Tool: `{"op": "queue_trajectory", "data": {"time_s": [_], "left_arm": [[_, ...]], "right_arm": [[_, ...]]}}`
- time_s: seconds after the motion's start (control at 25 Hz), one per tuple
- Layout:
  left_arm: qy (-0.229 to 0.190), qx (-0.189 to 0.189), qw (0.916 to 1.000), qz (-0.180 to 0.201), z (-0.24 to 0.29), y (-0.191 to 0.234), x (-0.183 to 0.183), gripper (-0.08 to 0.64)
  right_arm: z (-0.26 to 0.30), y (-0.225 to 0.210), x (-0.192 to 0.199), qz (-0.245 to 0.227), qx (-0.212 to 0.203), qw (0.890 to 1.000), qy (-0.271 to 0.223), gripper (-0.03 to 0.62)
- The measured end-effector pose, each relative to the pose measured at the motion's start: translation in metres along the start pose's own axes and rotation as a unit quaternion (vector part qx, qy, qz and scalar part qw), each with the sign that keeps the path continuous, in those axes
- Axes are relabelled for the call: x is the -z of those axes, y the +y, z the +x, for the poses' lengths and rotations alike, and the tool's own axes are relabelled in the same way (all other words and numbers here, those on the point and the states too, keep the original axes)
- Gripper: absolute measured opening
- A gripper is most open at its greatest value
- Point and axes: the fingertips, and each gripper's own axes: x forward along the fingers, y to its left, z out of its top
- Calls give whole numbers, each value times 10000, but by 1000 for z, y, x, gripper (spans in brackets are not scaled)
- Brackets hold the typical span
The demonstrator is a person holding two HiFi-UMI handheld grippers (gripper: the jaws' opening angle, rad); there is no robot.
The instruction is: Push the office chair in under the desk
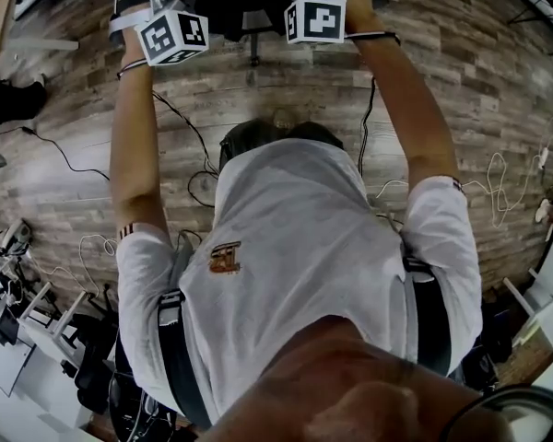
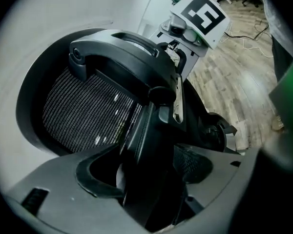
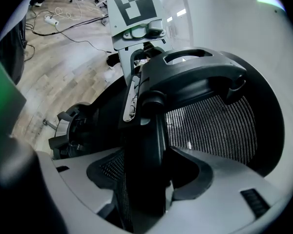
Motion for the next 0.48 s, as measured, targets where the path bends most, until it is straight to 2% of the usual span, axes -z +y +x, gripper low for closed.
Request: {"op": "queue_trajectory", "data": {"time_s": [0.48], "left_arm": [[-55, 72, 10000, -20, 54, 31, 28, 331]], "right_arm": [[65, -20, 5, -2, -102, 9996, 261, 259]]}}
